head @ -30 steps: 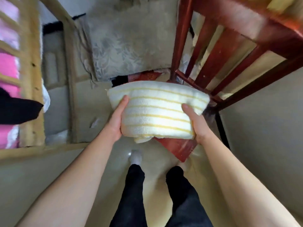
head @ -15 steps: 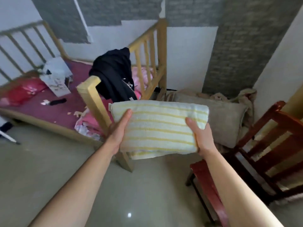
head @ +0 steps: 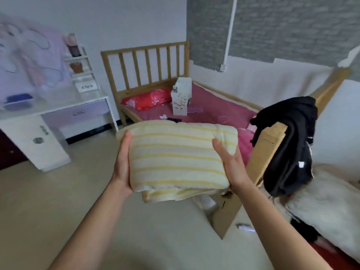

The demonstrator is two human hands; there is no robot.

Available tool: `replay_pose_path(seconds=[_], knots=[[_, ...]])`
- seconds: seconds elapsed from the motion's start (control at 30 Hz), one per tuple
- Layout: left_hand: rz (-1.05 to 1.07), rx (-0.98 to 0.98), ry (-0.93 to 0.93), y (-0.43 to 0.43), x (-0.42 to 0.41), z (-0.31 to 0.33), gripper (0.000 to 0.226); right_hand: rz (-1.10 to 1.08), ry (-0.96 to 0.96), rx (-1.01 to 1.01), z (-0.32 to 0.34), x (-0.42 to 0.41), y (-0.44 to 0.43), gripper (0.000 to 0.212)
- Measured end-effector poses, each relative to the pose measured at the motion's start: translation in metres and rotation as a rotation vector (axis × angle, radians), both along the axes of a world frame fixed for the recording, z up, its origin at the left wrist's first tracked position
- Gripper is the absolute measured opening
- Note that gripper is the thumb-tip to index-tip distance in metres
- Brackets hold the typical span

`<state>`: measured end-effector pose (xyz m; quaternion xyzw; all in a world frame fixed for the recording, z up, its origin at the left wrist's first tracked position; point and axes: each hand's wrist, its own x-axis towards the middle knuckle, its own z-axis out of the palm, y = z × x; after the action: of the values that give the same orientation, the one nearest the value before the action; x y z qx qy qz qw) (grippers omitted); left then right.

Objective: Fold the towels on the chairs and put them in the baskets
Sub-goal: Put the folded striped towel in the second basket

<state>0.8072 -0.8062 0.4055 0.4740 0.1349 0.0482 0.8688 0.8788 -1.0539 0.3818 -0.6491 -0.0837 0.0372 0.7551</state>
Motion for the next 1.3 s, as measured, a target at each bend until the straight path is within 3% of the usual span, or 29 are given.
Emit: replay_pose_path(seconds=[0.27,0.5,0.73,0.9,1.03,1.3], knots=[[0.253,0.015,0.049,0.159,0.124,-0.003,0.061,0.193,0.131,0.076,-0.031,0.19,0.205,0.066],[0.515,0.038,0.058,0.329,0.214,0.026,0.06,0.431,0.161,0.149,-0.003,0.322,0.409,0.053],[0.708,0.169,0.132,0.511,0.255,0.013,0.063,0.565,0.115,0.1,-0.001,0.397,0.615,0.062],[0.794,0.283,0.175,0.635,0.3,-0.001,0.081,0.55,0.083,0.064,-0.009,0.445,0.735,0.081],[0.821,0.387,0.259,0.771,0.365,0.012,0.088,0.471,0.071,0.034,0.002,0.504,0.853,0.068],[0.794,0.466,0.342,0.935,0.514,-0.005,0.103,0.255,0.091,-0.029,-0.009,0.626,1.003,0.057]])
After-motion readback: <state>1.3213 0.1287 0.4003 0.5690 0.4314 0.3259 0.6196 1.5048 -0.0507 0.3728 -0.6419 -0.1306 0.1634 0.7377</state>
